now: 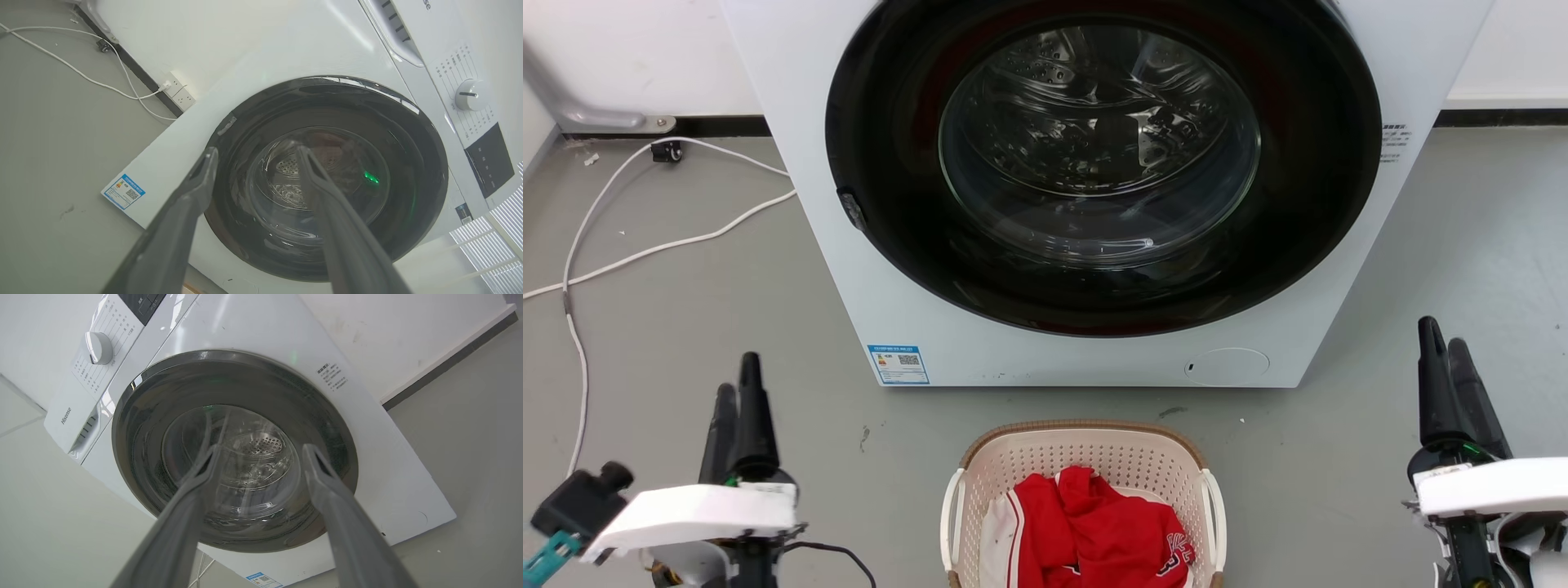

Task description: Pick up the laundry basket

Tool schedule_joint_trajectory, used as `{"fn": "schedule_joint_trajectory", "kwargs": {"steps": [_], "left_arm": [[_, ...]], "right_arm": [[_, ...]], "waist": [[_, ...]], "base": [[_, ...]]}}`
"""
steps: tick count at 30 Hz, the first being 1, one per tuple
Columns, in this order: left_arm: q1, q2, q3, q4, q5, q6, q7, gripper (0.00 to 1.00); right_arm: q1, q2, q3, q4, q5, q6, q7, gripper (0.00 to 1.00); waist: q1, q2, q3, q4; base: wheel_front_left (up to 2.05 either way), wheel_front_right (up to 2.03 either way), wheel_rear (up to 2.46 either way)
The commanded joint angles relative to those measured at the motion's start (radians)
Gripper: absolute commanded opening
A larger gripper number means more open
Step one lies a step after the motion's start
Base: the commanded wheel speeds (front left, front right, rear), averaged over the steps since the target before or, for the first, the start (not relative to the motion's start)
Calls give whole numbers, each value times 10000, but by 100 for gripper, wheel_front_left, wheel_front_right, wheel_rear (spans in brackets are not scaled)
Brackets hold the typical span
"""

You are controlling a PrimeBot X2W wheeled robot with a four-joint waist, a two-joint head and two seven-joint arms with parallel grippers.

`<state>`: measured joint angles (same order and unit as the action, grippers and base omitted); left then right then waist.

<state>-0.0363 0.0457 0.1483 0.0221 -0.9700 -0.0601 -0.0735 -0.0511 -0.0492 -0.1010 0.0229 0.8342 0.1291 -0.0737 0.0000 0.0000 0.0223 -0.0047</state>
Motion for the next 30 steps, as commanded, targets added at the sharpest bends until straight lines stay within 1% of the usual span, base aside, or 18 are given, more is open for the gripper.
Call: {"fn": "schedule_joint_trajectory", "kwargs": {"steps": [1, 6, 10, 12, 16, 18, 24, 26, 30], "left_arm": [[0, 42, -179, -338, 564, 60, -98, 100], [113, 44, -734, -763, 2051, 363, -252, 100], [186, 45, -1171, -936, 3130, 522, -380, 100], [217, 149, -1408, -972, 3643, 624, -435, 100], [214, 482, -1993, -1009, 4499, 1169, -552, 100], [197, 645, -2307, -1030, 4753, 1500, -606, 100], [62, 1205, -3236, -1068, 5377, 2315, -764, 100], [34, 1347, -3495, -1061, 5503, 2517, -826, 100], [-21, 1582, -3964, -1050, 5773, 2787, -924, 100]], "right_arm": [[-228, -25, 42, -295, -508, 19, -98, 100], [-147, -25, 266, -553, -1718, 19, -265, 100], [-61, -25, 434, -664, -2588, 20, -376, 100], [-23, -24, 479, -696, -2995, 20, -439, 100], [21, -23, 545, -757, -3724, 21, -549, 100], [43, -23, 580, -793, -4063, 21, -618, 100], [131, -23, 557, -733, -4949, 21, -773, 100], [156, -22, 565, -728, -5185, 21, -820, 100], [217, -22, 600, -690, -5685, 21, -923, 100]], "waist": [[0, 0, 10, 1], [0, 0, 36, 4], [0, 0, 52, -5], [0, 0, 58, -12], [0, 0, 74, -25], [0, 0, 90, -34], [0, 0, 115, -55], [0, 0, 119, -61], [0, 0, 114, -72]], "base": [[0, 0, 0], [0, 0, 0], [0, 0, 0], [0, 0, 0], [0, 0, 0], [0, 0, 0], [0, 0, 0], [0, 0, 0], [0, 0, 0]]}}
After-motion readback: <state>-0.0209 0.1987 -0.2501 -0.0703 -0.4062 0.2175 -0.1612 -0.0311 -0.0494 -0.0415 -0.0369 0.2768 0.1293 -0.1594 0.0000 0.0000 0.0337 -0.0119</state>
